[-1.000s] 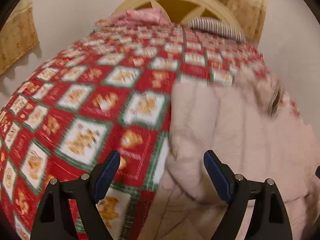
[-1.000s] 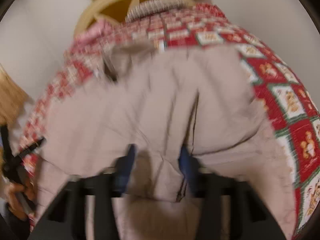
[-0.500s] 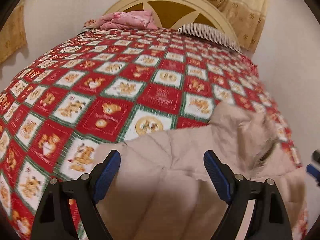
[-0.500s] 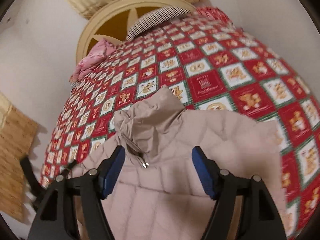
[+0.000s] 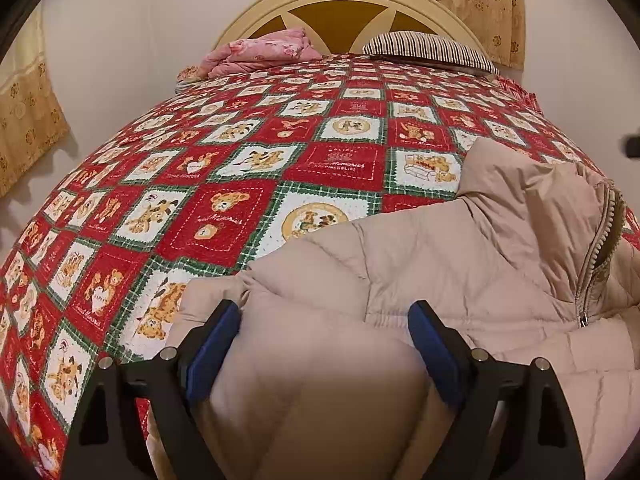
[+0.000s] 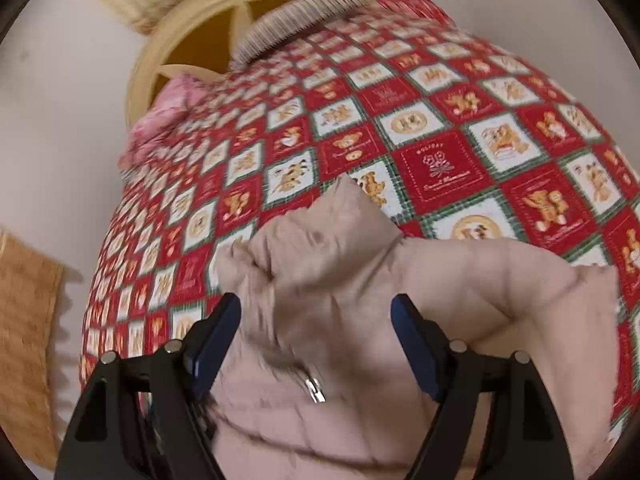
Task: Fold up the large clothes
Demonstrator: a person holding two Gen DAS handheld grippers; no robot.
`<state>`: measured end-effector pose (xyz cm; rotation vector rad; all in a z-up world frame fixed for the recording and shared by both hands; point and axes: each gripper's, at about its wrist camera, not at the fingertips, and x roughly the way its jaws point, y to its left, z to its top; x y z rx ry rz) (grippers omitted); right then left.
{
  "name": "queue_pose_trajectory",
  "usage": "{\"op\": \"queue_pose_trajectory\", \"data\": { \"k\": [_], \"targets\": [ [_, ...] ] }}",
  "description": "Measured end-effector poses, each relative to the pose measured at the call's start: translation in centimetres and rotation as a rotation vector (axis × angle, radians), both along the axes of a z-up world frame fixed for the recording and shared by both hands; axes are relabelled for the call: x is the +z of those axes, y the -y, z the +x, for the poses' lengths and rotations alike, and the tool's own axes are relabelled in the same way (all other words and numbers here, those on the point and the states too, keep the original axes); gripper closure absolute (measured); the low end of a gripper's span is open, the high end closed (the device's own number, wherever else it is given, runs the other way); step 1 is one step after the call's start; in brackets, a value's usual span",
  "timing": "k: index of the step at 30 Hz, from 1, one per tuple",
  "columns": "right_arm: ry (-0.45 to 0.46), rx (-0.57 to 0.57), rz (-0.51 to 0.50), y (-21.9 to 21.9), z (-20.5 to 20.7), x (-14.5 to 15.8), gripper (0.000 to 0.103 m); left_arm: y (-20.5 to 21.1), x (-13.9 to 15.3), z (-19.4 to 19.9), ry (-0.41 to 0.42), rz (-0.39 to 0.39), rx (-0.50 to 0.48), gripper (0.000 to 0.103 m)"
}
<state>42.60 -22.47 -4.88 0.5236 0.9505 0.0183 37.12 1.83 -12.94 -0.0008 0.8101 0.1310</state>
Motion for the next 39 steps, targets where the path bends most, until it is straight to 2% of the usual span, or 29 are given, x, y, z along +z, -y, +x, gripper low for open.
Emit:
{"op": "queue_pose_trajectory", "data": {
  "k": [5,9,10,11,13,18,21,23,25,27,29,31,33,35,36,39],
  "targets": [
    [-0.113,-0.051,-0.106,-1.0,4.3,-1.7,0.023,-0.3,-0.2,0.2,-0.001,-0.032,-0.003,0.015],
    [-0.180,-0.020,-0.151,-1.0,4.6,-3.1,0.027,-0.5,-0.3,0.3,-0.003,-0.044,-0.006,0.014],
    [-0.177,0.000,-0.157,-0.9,4.3,-3.2,0.040,-0.5,-0.3,0.3,-0.004,-0.045,-0.007,0.014],
    [-0.175,0.015,-0.176,-0.8,3.8,-3.1,0.061,-0.5,-0.3,0.3,-0.004,-0.047,-0.007,0.014],
    [-0.169,0.034,-0.197,-0.5,3.0,-2.7,0.084,-0.5,-0.3,0.3,-0.003,-0.048,-0.007,0.014],
    [-0.148,0.044,-0.222,1.2,0.5,-2.4,0.089,-0.6,-0.3,0.4,-0.002,-0.054,-0.009,0.014],
    [-0.161,-0.004,-0.210,3.0,-0.4,-4.7,0.089,-0.6,-0.3,0.3,-0.003,-0.051,-0.009,0.014],
    [-0.157,-0.015,-0.144,4.2,-0.8,-7.5,0.093,-0.6,-0.3,0.3,0.000,-0.058,-0.012,0.014],
    [-0.023,-0.020,-0.134,4.6,-2.0,-8.6,0.093,-0.8,-0.2,0.1,0.010,-0.088,-0.025,0.014],
    [0.074,-0.031,-0.146,4.3,-3.1,-9.0,0.093,-1.0,0.2,-0.3,0.025,-0.120,-0.046,0.014],
    [0.109,-0.037,-0.131,4.4,-3.5,-9.0,0.092,-1.2,1.5,-0.9,0.056,-0.176,-0.087,0.014],
    [0.120,-0.036,-0.097,4.7,-3.5,-9.1,0.092,-0.9,4.1,-1.6,0.119,-0.244,-0.131,0.014],
    [0.131,-0.036,-0.068,4.9,-3.4,-9.2,0.092,0.2,6.5,-1.5,0.157,-0.265,-0.160,0.014],
    [0.139,-0.035,-0.049,5.3,-3.4,-9.4,0.091,2.9,8.7,-0.5,0.148,-0.249,-0.220,0.014],
    [0.144,-0.035,-0.039,5.5,-3.4,-9.5,0.091,5.2,9.2,0.4,0.120,-0.208,-0.270,0.013],
    [0.153,-0.035,-0.020,5.4,-3.7,-9.6,0.091,10.3,8.3,3.5,0.037,-0.094,-0.337,0.013]
  ]
}}
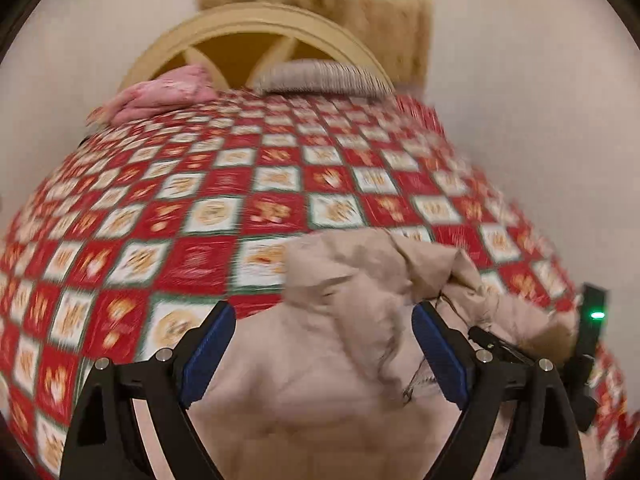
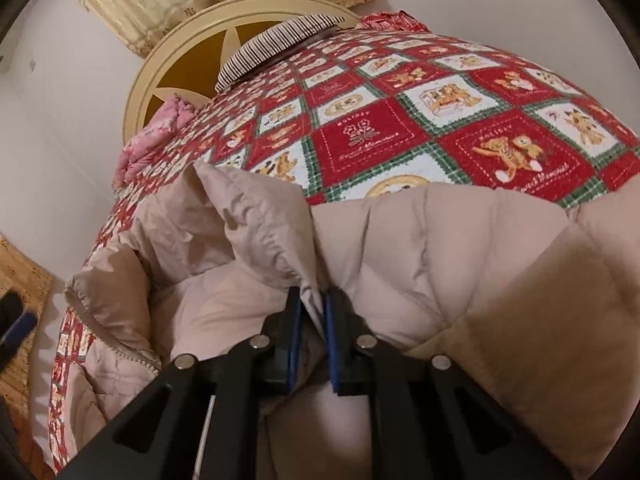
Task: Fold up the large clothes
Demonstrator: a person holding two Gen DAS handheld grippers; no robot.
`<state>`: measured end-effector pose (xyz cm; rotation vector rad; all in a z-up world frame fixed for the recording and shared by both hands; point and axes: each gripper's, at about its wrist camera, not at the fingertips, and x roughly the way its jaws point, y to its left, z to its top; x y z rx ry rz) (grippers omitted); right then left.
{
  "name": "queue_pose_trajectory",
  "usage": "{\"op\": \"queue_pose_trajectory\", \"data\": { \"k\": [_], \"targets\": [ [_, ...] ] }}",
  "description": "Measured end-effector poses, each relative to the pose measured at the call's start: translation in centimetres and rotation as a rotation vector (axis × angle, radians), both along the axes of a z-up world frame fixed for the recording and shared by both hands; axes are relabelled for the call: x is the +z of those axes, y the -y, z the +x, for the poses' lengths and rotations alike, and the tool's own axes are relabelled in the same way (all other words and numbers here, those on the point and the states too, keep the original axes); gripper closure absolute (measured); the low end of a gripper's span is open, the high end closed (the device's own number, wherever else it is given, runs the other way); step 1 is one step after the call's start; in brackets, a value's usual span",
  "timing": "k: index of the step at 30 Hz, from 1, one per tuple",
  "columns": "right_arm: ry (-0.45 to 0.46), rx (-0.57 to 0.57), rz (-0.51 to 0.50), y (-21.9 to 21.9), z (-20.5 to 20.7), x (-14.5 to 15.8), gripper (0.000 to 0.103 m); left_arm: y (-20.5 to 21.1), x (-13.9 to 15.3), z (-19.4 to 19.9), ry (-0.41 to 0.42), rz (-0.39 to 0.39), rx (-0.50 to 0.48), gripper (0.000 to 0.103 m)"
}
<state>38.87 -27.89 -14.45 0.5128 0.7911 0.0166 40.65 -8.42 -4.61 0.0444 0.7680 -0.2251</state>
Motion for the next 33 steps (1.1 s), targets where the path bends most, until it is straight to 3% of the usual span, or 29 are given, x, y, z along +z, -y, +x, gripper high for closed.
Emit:
{"op": "queue_pose_trajectory", "data": {
  "k": [3,6,8,9,10,14,18,21,25,29,31,33],
  "targets": [
    [0.008,0.000,0.011,0.2,-0.3,0.0,0.091,2.5,-2.4,3.4,-0.099,0.053,0.017,0.013],
    [0.011,-0.001,0.021,0.4,-0.4,-0.1,0.091,1.8,-5.4,5.4,-0.233,0.064,0.143,0.016],
    [0.009,-0.002,0.026,0.5,-0.3,-0.2,0.092,-0.3,-6.6,4.8,-0.262,0.006,0.186,0.040],
    [0.009,-0.002,0.028,0.6,-0.3,-0.2,0.092,-1.5,-6.9,4.3,-0.269,-0.016,0.187,0.060],
    [0.009,-0.002,0.032,0.6,-0.3,-0.2,0.092,-3.1,-7.4,3.5,-0.282,-0.049,0.193,0.065],
    [0.012,0.000,0.045,0.8,-0.4,-0.4,0.092,-7.1,-8.2,0.4,-0.293,-0.195,0.198,0.069],
    [0.010,0.000,0.043,0.9,-0.3,-0.4,0.092,-8.5,-7.9,-2.0,-0.219,-0.283,0.231,0.068],
    [0.008,-0.001,0.045,0.9,-0.3,-0.4,0.092,-8.6,-9.3,-0.8,-0.202,-0.300,0.218,0.066],
    [0.005,-0.004,0.053,0.9,-0.3,-0.4,0.090,-8.0,-9.4,-0.7,-0.149,-0.264,0.242,0.066],
    [-0.021,-0.004,0.107,1.9,-1.1,0.2,0.083,-9.3,-9.6,-1.0,-0.139,-0.334,0.233,0.066],
    [0.049,-0.088,0.088,2.8,-3.3,2.3,0.074,-9.8,-9.6,-1.1,-0.131,-0.374,0.230,0.066],
    [0.147,-0.142,0.062,3.4,-4.6,4.8,0.074,-9.7,-9.6,-1.0,-0.127,-0.378,0.231,0.066]
  ]
}}
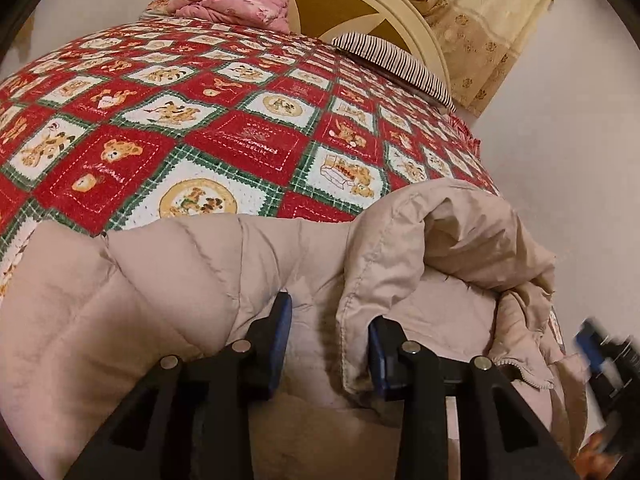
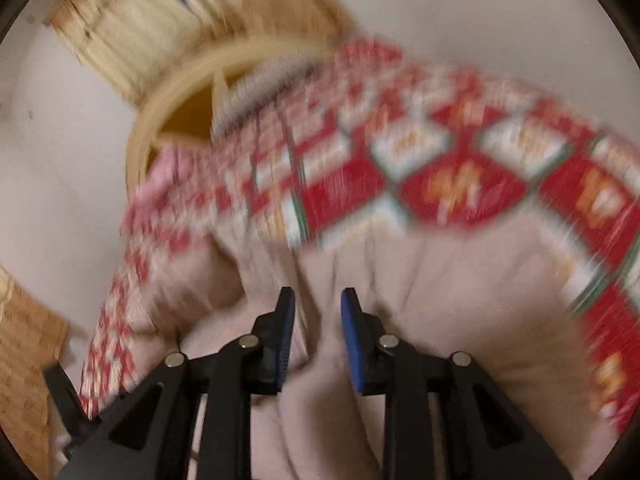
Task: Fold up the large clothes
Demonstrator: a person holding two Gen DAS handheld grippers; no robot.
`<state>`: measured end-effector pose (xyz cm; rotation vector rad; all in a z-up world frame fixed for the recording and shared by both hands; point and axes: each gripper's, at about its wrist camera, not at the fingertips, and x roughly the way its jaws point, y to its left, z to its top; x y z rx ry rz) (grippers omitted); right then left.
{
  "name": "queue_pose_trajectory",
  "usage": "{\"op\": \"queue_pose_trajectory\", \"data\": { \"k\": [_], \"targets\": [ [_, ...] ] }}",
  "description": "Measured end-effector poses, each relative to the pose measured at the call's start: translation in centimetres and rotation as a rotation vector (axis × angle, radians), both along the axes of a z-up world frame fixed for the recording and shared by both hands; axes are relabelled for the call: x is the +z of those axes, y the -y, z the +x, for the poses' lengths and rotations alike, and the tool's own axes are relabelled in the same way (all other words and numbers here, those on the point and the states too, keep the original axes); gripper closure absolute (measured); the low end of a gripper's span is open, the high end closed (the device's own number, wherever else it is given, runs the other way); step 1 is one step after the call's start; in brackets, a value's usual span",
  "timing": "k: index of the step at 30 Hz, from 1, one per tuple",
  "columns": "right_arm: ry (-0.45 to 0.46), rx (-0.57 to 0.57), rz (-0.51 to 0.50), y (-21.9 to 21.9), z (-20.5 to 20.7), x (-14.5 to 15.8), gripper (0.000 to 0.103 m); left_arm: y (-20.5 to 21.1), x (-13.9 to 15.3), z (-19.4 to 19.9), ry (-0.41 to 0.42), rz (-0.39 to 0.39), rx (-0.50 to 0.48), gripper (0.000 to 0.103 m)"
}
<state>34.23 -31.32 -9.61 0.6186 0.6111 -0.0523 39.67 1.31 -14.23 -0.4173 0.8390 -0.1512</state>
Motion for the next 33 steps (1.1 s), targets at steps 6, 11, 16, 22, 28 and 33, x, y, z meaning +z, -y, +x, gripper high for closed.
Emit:
{"op": "queue_pose_trajectory", "data": {
  "k": [6,11,16,22,28,33],
  "targets": [
    [-0.049,0.116,-0.114,-3.3,9.0,5.5,0.073,-0.3,0.0,-0.1,0.010,-0.023,0.008,0.066],
    [-0.231,0.221,-0.079,-6.9,15.3,1.9,0.073,-1.3,-0.1,-0.2,0.031,-0.098,0.017,0.066],
    [-0.310,0.322,-0.071,-8.0,11.9,-1.6,0.075,-1.8,-0.2,-0.2,0.030,-0.147,0.022,0.066],
    [-0.160,0.323,-0.086,-7.4,8.0,-4.8,0.081,-2.5,0.6,-0.8,-0.013,-0.202,0.020,0.065],
    [-0.161,0.307,-0.186,-8.9,8.0,-4.6,0.081,-2.1,4.8,-3.8,-0.022,-0.008,0.051,0.061],
    [-0.157,0.308,-0.182,-8.8,8.0,-4.5,0.081,-3.3,8.3,-3.2,0.040,0.012,0.122,0.058]
  ]
}}
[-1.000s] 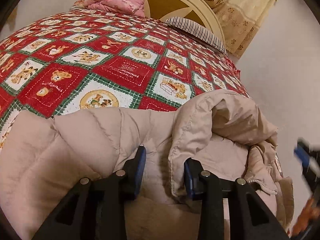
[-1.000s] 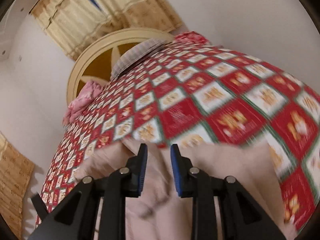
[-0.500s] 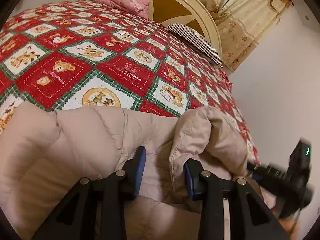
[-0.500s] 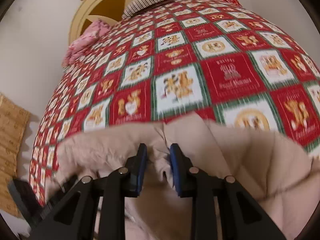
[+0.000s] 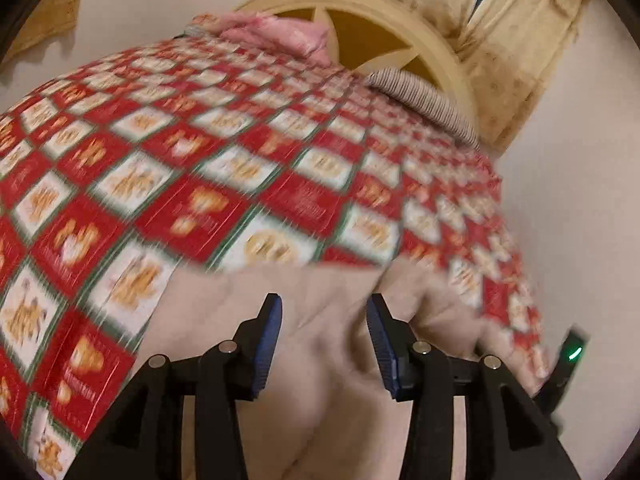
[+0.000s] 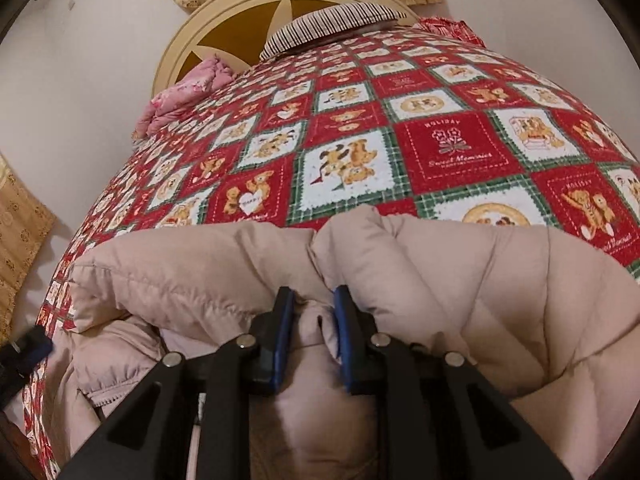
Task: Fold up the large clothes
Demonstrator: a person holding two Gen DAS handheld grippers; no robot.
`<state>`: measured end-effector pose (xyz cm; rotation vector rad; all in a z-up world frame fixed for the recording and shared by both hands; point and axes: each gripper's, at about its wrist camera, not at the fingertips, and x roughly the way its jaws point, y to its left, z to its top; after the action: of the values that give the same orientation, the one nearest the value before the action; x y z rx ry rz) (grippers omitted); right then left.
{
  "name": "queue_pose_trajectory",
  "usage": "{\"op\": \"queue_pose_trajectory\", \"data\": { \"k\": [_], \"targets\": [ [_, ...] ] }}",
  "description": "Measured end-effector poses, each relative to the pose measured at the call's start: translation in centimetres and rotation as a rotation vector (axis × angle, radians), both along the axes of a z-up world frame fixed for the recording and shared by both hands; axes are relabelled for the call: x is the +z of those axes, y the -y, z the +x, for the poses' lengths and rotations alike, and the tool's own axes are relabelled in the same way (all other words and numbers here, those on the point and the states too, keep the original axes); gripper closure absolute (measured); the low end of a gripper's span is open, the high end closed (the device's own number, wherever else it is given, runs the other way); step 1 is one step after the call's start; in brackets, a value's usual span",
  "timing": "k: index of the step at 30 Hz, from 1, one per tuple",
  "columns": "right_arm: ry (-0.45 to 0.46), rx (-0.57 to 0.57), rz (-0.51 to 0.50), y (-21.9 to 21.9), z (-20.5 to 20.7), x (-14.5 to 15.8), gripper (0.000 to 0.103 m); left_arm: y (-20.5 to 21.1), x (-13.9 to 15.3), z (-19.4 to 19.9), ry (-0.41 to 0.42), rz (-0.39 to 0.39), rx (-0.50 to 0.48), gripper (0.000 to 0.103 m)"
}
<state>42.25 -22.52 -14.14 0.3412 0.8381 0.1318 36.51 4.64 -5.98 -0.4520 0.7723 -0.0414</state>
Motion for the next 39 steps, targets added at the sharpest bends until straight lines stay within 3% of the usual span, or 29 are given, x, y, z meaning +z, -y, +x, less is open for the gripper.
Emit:
{"op": "queue_pose_trajectory", "data": {
  "k": [3,5,8,10,15,20,22,24,27,29,31,35,39],
  "targets": [
    [0.002,0.000,-0.009,-0.1,0.1,0.0,0.080,5.8,3.3,3.1,0.068,0.120,-0.173,0.058],
    [0.002,0.001,-0.017,-0.3,0.0,0.1,0.080,9.2,3.5,5.1,0.071,0.128,-0.272,0.058],
    [0.005,0.001,-0.012,-0.2,-0.1,0.2,0.080,12.6,0.3,8.5,-0.054,0.177,-0.294,0.058],
    [0.006,0.001,-0.009,-0.2,-0.1,0.2,0.080,12.8,-3.2,9.3,-0.121,0.256,-0.273,0.058],
    [0.023,0.016,0.048,0.3,-0.3,0.2,0.079,9.8,-6.5,7.3,-0.021,0.192,-0.267,0.058],
    [0.020,0.019,0.185,1.8,-0.6,-0.1,0.078,10.2,-7.5,8.4,-0.032,0.170,-0.277,0.058],
    [-0.018,-0.012,0.284,3.0,-1.0,-0.1,0.078,10.1,-7.7,8.4,-0.031,0.160,-0.279,0.058],
    [-0.006,-0.055,0.306,3.9,-1.8,1.2,0.075,10.4,-7.6,8.4,-0.030,0.168,-0.277,0.058],
    [0.047,-0.045,0.169,3.2,-1.9,3.8,0.072,10.7,-7.6,8.3,-0.030,0.191,-0.278,0.058],
    [-0.020,-0.030,-0.023,1.9,-0.6,3.8,0.071,10.5,-7.6,8.3,-0.028,0.180,-0.279,0.058],
    [-0.105,0.004,-0.140,1.2,0.5,1.8,0.078,10.1,-7.6,8.3,-0.025,0.154,-0.283,0.058],
    [-0.078,0.012,-0.129,1.6,0.0,0.6,0.078,10.2,-7.6,8.3,-0.026,0.160,-0.284,0.058],
    [-0.028,-0.006,-0.182,0.8,-0.5,0.0,0.078,11.3,-7.6,8.3,-0.029,0.231,-0.279,0.058]
  ]
}}
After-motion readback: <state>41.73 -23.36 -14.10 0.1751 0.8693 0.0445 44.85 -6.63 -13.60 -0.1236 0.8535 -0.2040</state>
